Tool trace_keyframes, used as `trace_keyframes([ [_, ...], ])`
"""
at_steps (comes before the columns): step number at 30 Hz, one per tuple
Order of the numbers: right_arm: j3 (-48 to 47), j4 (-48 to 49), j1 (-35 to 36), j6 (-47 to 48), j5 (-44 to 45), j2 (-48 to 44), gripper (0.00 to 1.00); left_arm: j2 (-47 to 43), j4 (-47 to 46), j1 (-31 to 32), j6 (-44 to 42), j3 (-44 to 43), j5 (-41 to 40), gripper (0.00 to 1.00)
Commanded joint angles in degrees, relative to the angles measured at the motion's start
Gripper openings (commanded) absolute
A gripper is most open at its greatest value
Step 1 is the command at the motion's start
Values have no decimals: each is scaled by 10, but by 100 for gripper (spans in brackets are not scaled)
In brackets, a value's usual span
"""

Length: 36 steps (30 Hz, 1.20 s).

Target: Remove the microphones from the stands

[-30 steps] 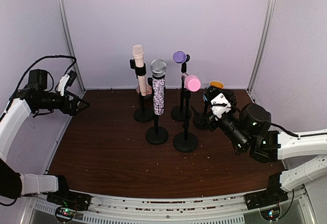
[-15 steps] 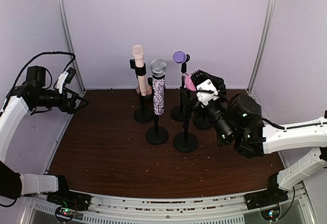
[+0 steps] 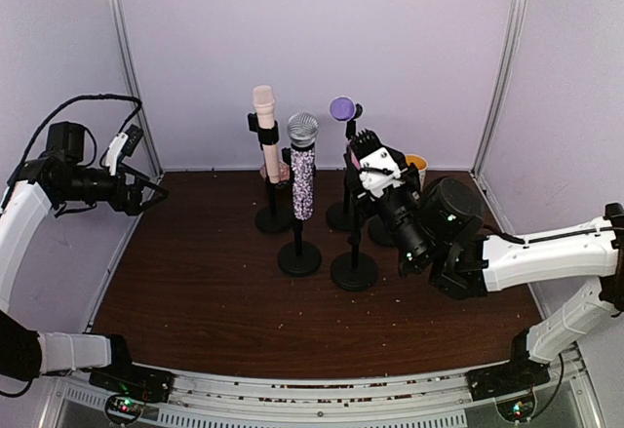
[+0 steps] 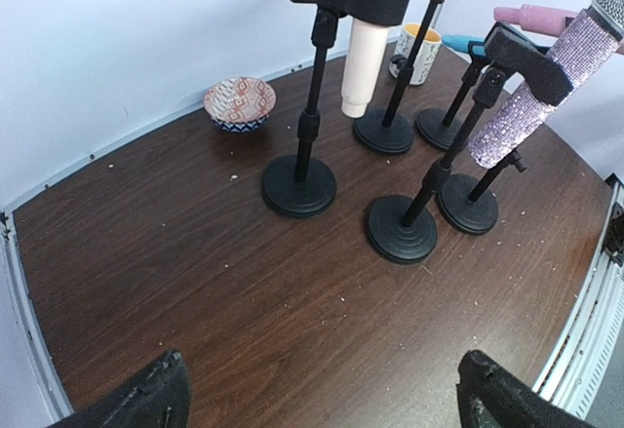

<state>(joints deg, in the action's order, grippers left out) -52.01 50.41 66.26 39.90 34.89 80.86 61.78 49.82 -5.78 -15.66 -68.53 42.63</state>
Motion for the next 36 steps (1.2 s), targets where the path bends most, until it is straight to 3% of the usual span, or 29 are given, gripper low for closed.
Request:
trace_keyframes([
  [1, -12, 33, 3, 22, 20, 10, 34, -8, 9, 3, -9, -25, 12, 98],
  [6, -8, 32, 4, 30, 20, -4, 11, -14, 10, 4, -5, -27, 13, 98],
  [14, -21, -121, 18, -8, -25, -105, 0, -25, 36, 5, -23, -35, 14, 98],
  [24, -44, -229, 85, -38, -46, -142, 0, -49, 49, 6, -19, -31, 21, 98],
  [36, -184, -251, 148, -66, -109, -47, 0, -78, 62, 6, 22, -31, 58, 98],
])
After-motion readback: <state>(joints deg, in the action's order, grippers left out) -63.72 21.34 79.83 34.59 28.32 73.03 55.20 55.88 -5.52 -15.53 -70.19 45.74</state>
